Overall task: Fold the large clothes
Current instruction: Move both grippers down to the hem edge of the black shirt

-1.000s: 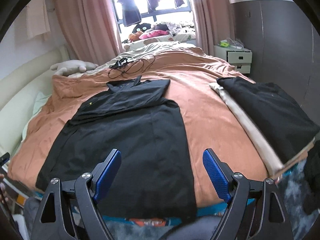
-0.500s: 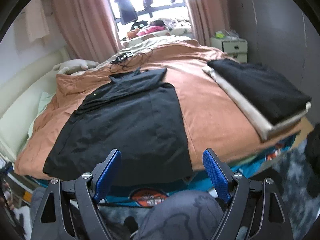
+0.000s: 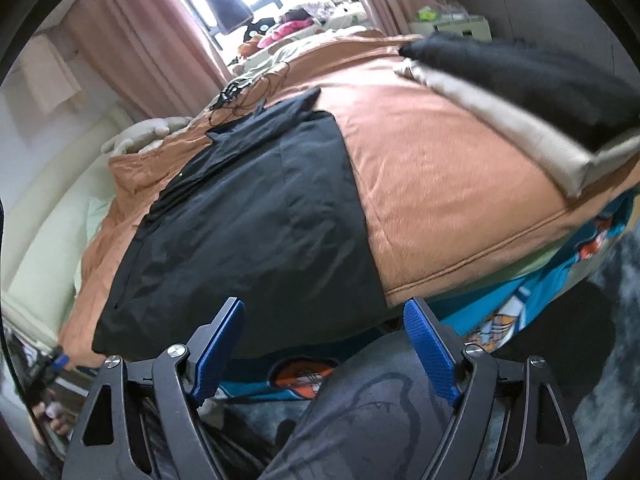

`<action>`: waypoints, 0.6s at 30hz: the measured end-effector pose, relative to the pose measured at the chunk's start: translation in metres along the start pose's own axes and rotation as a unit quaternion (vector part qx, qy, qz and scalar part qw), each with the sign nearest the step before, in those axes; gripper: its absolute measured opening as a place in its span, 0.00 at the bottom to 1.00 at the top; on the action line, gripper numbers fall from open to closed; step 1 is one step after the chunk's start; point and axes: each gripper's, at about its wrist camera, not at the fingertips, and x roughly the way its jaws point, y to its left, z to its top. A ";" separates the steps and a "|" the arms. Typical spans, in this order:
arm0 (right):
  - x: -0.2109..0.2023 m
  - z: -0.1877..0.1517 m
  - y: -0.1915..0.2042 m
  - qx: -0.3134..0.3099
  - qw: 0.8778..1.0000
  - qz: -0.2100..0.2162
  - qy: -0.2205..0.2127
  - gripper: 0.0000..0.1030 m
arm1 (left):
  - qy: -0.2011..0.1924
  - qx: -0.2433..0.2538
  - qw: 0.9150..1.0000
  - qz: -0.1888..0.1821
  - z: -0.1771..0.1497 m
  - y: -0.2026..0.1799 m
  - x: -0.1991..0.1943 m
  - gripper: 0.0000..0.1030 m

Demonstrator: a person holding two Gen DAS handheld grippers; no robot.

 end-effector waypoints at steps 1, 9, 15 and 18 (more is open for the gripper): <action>0.006 0.002 -0.004 0.007 1.000 0.006 0.003 0.77 | 0.006 -0.005 1.000 -0.001 0.001 0.002 0.007 0.78; 0.056 0.012 -0.028 0.055 0.997 0.045 0.038 0.69 | 0.063 -0.020 0.998 0.002 0.009 0.009 0.068 0.65; 0.076 0.009 -0.051 0.096 0.992 0.063 0.051 0.67 | 0.080 -0.020 0.997 0.002 0.012 0.010 0.091 0.63; 0.076 0.007 -0.056 0.112 0.987 0.100 0.058 0.52 | 0.080 -0.034 0.996 -0.013 0.016 0.012 0.092 0.59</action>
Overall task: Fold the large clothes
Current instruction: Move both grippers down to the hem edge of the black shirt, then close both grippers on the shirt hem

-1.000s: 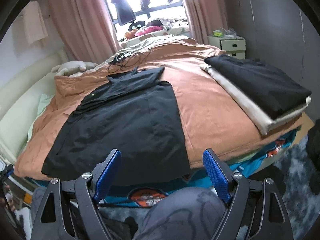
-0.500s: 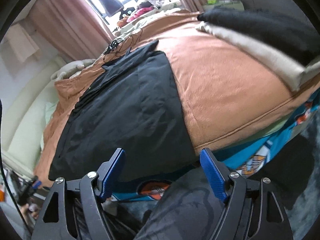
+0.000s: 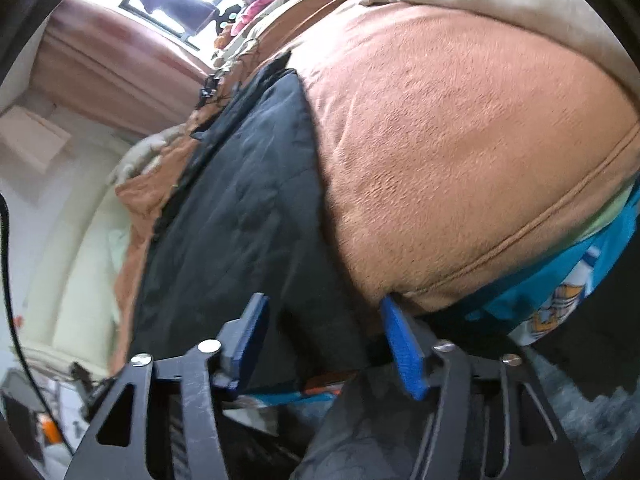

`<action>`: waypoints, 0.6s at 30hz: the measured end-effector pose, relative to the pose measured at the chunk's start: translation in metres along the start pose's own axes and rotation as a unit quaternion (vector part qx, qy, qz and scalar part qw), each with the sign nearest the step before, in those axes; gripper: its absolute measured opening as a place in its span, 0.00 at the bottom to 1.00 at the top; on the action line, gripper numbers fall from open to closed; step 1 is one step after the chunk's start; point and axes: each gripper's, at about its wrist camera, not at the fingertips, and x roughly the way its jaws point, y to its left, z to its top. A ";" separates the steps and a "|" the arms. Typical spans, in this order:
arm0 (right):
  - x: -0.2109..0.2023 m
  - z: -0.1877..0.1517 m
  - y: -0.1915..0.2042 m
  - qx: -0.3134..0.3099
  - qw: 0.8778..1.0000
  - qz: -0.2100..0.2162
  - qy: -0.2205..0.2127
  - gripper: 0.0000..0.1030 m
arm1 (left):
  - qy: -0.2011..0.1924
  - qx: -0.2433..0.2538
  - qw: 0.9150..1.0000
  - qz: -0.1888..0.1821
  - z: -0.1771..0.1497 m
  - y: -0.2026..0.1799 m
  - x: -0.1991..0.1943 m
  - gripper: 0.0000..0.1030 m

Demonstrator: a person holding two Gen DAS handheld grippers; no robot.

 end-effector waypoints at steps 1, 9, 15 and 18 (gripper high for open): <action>-0.003 -0.001 -0.002 0.006 1.000 0.028 -0.002 0.48 | 0.003 -0.007 1.000 -0.014 0.001 0.001 -0.001 0.57; -0.009 -0.005 0.005 0.013 0.996 0.091 -0.003 0.43 | 0.000 -0.058 0.993 -0.105 0.002 0.013 -0.017 0.57; 0.015 -0.008 0.011 0.022 0.996 0.081 0.019 0.43 | 0.008 -0.079 0.991 -0.106 0.001 0.018 -0.011 0.57; 0.018 -0.006 0.017 0.022 0.996 0.085 0.009 0.31 | 0.012 -0.094 0.990 -0.104 0.001 0.022 -0.004 0.56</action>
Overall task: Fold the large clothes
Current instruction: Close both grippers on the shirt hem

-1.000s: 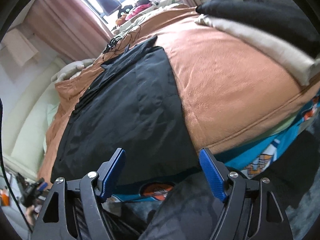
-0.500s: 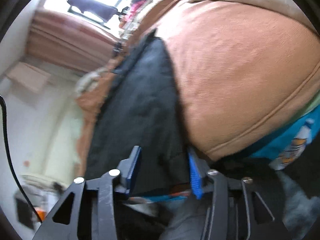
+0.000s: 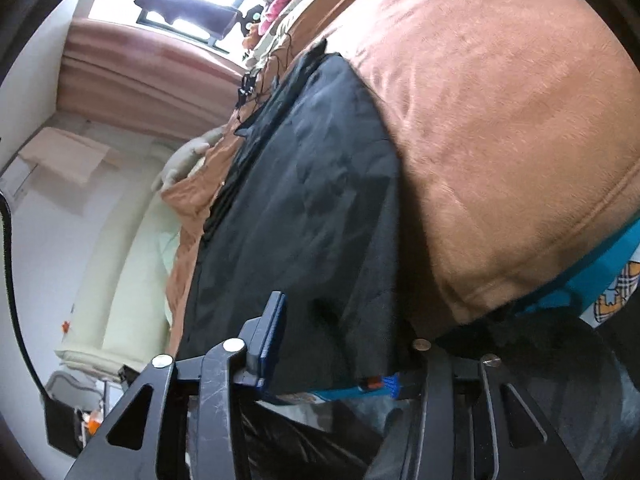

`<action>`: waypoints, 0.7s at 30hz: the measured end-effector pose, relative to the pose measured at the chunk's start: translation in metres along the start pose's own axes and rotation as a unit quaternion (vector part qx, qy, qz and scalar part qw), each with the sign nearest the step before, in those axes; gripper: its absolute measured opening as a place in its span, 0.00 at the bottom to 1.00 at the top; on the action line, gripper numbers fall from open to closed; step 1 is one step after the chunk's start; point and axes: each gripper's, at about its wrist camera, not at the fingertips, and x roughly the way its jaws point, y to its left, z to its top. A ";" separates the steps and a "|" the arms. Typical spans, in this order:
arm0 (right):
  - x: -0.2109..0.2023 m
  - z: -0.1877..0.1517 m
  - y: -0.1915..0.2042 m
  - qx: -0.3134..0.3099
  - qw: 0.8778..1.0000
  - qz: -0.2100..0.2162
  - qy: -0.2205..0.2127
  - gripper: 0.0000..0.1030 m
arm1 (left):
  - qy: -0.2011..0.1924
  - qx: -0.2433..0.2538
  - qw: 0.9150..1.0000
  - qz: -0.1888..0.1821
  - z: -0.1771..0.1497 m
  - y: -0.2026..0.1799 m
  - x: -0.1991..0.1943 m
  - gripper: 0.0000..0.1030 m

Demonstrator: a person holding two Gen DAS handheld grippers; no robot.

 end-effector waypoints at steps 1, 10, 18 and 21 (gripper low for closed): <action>0.000 0.001 0.002 0.001 1.000 0.001 -0.003 0.25 | -0.001 -0.002 1.000 -0.001 0.001 0.001 0.002 0.52; -0.032 0.014 0.014 0.015 0.998 0.009 -0.063 0.04 | -0.019 -0.034 0.999 0.010 0.002 0.007 0.012 0.10; -0.053 0.012 0.050 -0.014 0.996 0.022 -0.091 0.03 | -0.065 -0.056 0.995 -0.042 -0.001 0.007 -0.024 0.01; -0.062 0.011 0.060 -0.023 0.995 0.032 -0.097 0.03 | -0.083 -0.051 0.993 -0.064 -0.002 -0.002 -0.042 0.01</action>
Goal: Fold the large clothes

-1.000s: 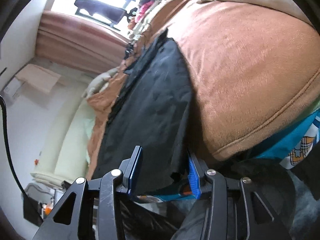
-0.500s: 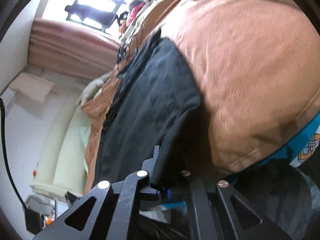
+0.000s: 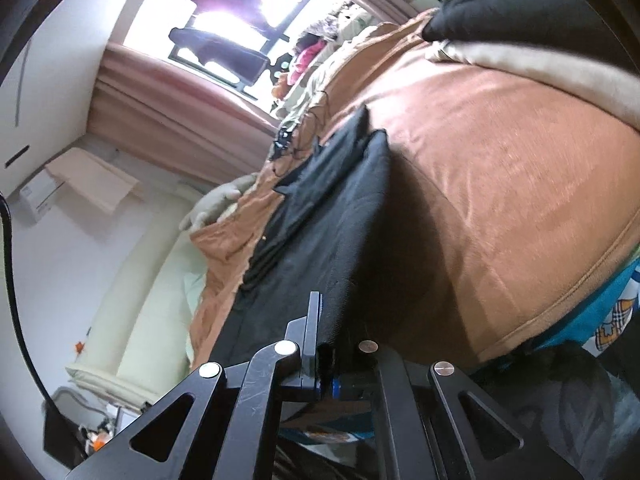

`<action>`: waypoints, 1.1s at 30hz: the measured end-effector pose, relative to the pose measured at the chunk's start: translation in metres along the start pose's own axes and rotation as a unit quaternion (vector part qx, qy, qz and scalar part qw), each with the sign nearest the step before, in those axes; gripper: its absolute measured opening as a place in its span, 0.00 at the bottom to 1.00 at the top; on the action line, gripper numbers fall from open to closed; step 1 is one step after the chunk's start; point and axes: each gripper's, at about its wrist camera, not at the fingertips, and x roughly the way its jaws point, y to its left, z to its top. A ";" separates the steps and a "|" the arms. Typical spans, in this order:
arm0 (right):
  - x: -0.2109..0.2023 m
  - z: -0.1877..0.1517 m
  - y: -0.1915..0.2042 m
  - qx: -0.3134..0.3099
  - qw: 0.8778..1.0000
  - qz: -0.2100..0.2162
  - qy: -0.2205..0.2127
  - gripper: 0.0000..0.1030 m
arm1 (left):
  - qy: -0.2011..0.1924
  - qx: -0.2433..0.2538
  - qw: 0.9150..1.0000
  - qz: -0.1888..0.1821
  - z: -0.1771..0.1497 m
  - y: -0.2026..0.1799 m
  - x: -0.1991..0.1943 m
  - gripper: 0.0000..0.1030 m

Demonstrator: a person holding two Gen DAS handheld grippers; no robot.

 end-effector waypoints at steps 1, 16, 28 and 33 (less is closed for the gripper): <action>-0.004 0.000 0.004 -0.004 1.000 0.004 -0.003 0.03 | -0.005 0.002 1.000 -0.006 0.000 -0.003 -0.006 0.01; -0.080 -0.009 0.083 -0.080 0.996 0.018 -0.020 0.03 | -0.094 0.009 0.994 -0.054 -0.011 -0.067 -0.126 0.01; -0.148 -0.021 0.145 -0.125 0.989 0.058 -0.057 0.03 | -0.154 0.034 0.985 -0.076 -0.024 -0.117 -0.216 0.01; -0.168 -0.022 0.162 -0.142 0.983 0.084 -0.077 0.03 | -0.171 0.051 0.980 -0.082 -0.026 -0.137 -0.240 0.01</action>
